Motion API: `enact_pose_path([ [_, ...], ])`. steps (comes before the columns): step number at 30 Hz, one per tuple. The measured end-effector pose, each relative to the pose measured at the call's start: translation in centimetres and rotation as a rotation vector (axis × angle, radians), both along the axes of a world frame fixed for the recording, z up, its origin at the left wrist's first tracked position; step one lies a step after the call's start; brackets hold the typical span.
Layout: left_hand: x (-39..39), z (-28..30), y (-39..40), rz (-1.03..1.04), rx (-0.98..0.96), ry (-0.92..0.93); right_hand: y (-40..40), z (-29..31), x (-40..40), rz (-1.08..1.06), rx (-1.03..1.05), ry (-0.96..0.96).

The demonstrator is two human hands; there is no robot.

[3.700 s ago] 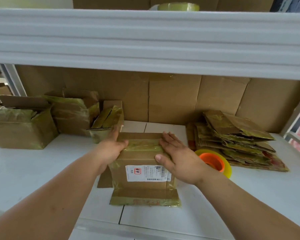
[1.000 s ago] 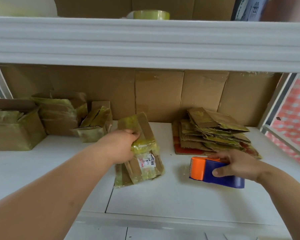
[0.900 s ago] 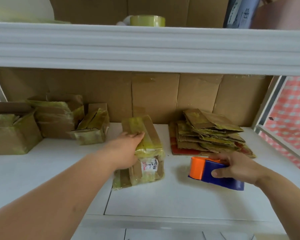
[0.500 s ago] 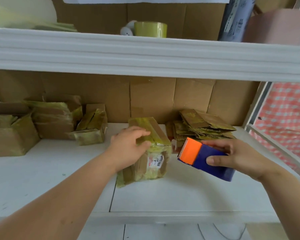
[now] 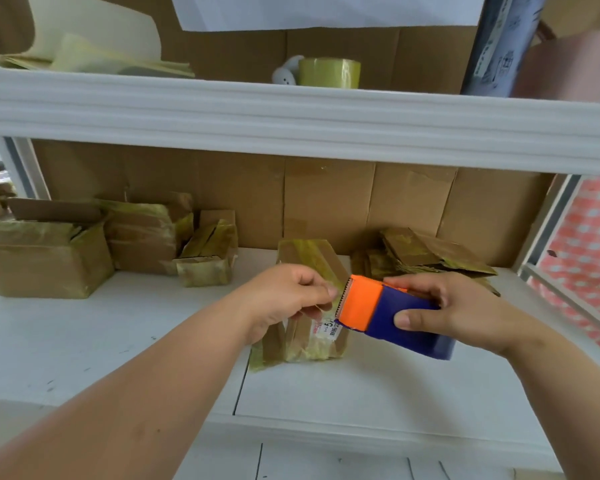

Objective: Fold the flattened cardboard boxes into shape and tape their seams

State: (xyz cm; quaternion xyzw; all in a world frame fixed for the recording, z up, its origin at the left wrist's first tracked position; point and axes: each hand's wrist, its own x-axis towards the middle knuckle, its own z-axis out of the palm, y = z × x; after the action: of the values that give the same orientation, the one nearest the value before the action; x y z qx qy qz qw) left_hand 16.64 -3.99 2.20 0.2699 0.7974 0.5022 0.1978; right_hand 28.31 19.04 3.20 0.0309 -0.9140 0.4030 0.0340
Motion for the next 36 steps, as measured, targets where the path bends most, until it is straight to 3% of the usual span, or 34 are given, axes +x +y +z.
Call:
enact_pose_path([
  [8,0.3,0.1,3.0,0.177,0.101,-0.046,2.9,0.2,-2.2,0.087,0.004,-0.027],
  [12,0.0,0.1,3.9,0.221,0.143,-0.047,3.5,0.0,-3.3,0.049,0.000,0.063],
  [16,-0.5,0.5,4.7,0.279,0.093,0.037,3.7,0.0,-4.0,0.059,0.166,0.145],
  [23,-0.8,0.8,5.2,0.334,0.023,0.143,4.5,0.5,-4.7,0.233,0.128,0.077],
  [30,-2.9,2.6,1.9,0.419,0.039,0.106,7.7,-0.5,-5.1,0.151,0.177,0.025],
  [36,-4.9,1.8,-1.3,0.479,0.071,-0.065,11.3,-1.3,-5.6,-0.017,0.286,-0.039],
])
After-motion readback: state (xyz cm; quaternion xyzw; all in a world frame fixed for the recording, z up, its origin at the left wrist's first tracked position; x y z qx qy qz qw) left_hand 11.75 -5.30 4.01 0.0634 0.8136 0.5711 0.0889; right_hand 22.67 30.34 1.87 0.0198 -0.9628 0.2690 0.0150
